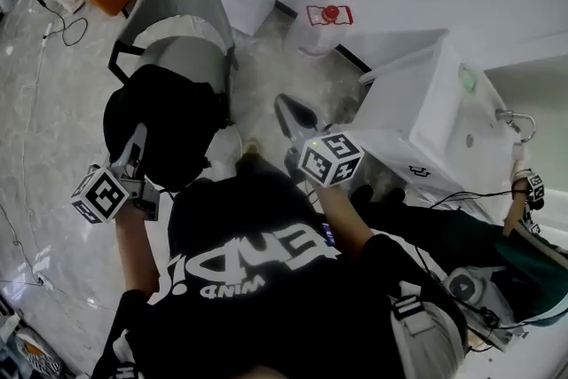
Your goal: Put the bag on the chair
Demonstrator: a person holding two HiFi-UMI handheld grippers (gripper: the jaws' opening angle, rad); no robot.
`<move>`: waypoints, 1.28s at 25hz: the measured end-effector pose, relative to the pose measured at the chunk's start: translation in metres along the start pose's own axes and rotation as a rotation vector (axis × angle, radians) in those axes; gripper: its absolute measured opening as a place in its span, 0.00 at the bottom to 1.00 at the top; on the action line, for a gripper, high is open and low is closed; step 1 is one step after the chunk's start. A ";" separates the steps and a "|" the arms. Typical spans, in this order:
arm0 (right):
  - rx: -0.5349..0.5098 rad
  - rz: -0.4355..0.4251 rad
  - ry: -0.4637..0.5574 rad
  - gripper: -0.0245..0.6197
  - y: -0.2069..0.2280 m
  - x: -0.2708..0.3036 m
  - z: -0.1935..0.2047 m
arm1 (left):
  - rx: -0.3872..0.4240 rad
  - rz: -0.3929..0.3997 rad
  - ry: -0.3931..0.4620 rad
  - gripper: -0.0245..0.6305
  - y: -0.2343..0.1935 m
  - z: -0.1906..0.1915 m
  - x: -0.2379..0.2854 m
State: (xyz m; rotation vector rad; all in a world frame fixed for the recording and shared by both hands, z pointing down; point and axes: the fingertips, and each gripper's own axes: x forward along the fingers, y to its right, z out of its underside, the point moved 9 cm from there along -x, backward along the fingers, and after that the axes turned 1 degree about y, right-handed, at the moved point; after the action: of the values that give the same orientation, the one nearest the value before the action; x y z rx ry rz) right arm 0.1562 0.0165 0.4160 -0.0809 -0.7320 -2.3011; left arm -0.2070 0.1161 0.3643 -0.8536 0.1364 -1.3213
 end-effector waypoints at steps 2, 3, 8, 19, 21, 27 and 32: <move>-0.008 -0.012 -0.005 0.04 0.015 0.011 -0.012 | 0.002 -0.011 0.030 0.14 0.002 -0.010 0.014; -0.007 -0.014 -0.006 0.04 0.021 0.017 -0.017 | 0.003 -0.014 0.041 0.14 0.003 -0.015 0.021; -0.003 -0.031 -0.012 0.04 0.033 0.042 -0.029 | 0.016 -0.013 0.059 0.14 -0.002 -0.042 0.051; 0.026 0.045 0.029 0.04 0.035 0.117 -0.046 | 0.027 0.067 -0.042 0.14 -0.046 -0.094 0.123; 0.026 0.052 0.044 0.04 0.032 0.134 -0.053 | 0.042 0.083 -0.075 0.14 -0.052 -0.104 0.137; 0.034 0.120 0.077 0.04 0.032 0.156 -0.061 | 0.071 0.114 -0.143 0.14 -0.077 -0.125 0.182; 0.044 0.168 0.080 0.04 0.036 0.164 -0.065 | 0.077 0.130 -0.160 0.14 -0.091 -0.139 0.210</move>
State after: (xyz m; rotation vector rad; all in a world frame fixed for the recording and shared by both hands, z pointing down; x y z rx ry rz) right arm 0.0666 -0.1394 0.4214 -0.0283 -0.7071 -2.1148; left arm -0.2937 -0.1347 0.4010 -0.8672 0.0146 -1.1250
